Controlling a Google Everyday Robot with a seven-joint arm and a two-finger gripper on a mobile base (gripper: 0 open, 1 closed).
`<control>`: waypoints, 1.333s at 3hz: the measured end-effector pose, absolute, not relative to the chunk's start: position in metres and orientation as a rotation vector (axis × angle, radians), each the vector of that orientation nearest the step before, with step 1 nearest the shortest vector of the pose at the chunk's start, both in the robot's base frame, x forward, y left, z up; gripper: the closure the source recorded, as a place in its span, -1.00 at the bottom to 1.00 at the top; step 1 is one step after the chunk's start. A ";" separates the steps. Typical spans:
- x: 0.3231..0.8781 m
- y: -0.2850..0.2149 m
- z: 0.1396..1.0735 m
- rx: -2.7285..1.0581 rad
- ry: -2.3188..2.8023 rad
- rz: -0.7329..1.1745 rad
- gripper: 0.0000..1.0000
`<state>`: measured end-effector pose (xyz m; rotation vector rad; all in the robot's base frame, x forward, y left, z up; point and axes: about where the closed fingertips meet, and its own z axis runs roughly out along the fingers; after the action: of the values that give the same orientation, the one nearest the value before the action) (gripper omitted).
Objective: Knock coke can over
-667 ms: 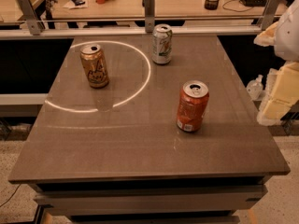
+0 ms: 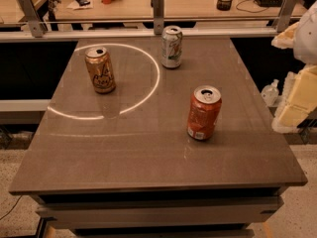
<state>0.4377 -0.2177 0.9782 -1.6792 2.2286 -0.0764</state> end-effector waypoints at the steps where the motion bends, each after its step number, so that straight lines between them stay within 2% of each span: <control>1: 0.444 -0.243 0.973 -1.531 2.226 0.006 -1.00; 3: 0.436 -0.257 0.965 -1.269 1.975 0.201 -1.00; 4: 0.428 -0.232 0.957 -1.234 1.807 0.368 -1.00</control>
Offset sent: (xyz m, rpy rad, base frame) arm -0.0109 -0.0130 0.0297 0.7666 -0.2661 -0.1143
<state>0.4283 -0.2319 0.9572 -1.2337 1.8074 0.3678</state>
